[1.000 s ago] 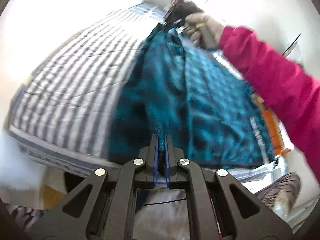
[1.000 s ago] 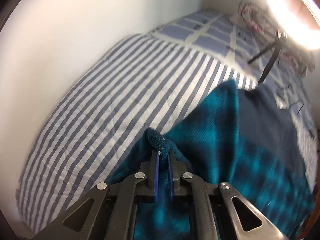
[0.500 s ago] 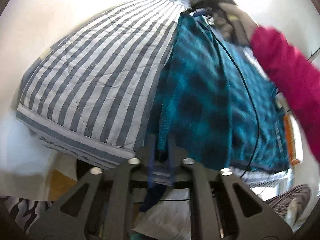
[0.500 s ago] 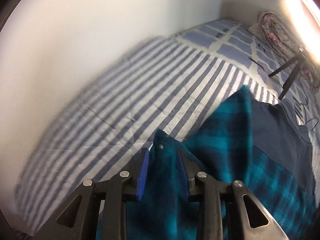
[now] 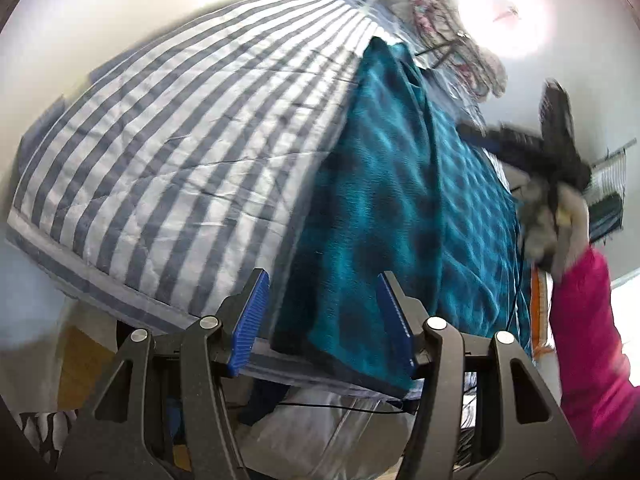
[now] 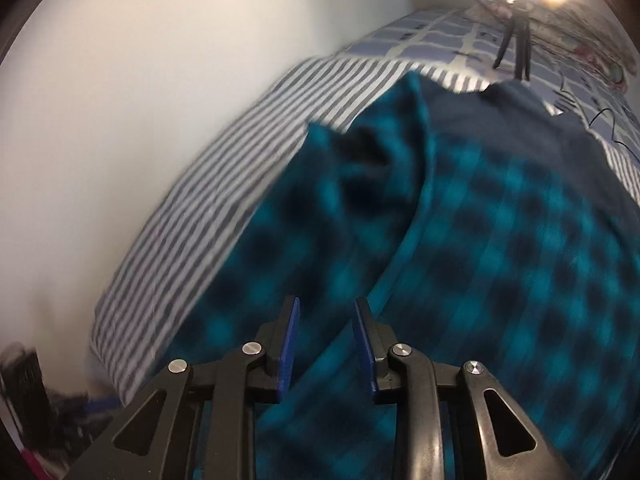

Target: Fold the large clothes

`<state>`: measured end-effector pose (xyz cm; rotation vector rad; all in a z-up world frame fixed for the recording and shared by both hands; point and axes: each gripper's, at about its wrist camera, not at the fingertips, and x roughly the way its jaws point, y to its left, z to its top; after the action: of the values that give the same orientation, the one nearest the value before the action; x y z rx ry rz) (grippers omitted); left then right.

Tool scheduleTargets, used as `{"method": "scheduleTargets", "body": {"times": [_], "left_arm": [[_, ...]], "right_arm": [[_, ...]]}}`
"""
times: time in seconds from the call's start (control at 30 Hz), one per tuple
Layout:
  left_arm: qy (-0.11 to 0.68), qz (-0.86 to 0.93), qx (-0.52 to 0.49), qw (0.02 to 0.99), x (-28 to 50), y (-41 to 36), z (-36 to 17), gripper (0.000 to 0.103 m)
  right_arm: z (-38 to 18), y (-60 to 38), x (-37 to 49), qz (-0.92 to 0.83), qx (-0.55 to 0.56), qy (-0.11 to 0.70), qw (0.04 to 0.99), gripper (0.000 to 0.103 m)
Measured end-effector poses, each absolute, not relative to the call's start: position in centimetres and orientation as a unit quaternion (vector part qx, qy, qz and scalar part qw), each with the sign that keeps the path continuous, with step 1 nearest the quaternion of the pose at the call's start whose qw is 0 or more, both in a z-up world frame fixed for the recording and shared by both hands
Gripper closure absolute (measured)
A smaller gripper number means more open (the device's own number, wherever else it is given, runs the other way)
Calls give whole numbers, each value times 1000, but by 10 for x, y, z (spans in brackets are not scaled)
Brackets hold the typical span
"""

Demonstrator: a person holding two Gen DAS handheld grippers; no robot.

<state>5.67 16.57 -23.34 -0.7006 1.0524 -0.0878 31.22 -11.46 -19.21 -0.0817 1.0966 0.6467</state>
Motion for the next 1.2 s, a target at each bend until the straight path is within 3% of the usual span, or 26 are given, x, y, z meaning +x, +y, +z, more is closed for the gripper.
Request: {"method": "scheduleTargets", "body": {"times": [0.4,0.47,0.5,0.57,0.63,0.7,0.77,0.8,1.2], "left_arm": [[510,-77,-402,756,54,178,-269,46],[513,-79,-395,758,53,176,-270,58],[515,-79,-391,759,55,174,-272,72],[514,-80,-394,757,57,170,-276,89],[505,-76,-388,767,56,167,-272,94],[492,-74,-376,782,54,163,-261,95],[481,-73,-359,797,52,158,-250,96],[474,-75,-349,805,50,154,-244,96],[436,-110,-267,853,45,112,-201,97]], "right_arm": [[-239,-89,266,293,-129,514,796,76],[-252,-90,270,273,-137,525,794,79],[-253,-90,270,272,-136,526,794,79],[-249,-93,265,267,-128,521,800,77],[-241,-97,259,267,-114,520,803,76],[-233,-104,253,264,-98,518,808,67],[-221,-111,249,264,-66,522,809,47],[-217,-111,248,267,-54,524,807,45],[-187,-32,277,271,-37,569,775,43]]}}
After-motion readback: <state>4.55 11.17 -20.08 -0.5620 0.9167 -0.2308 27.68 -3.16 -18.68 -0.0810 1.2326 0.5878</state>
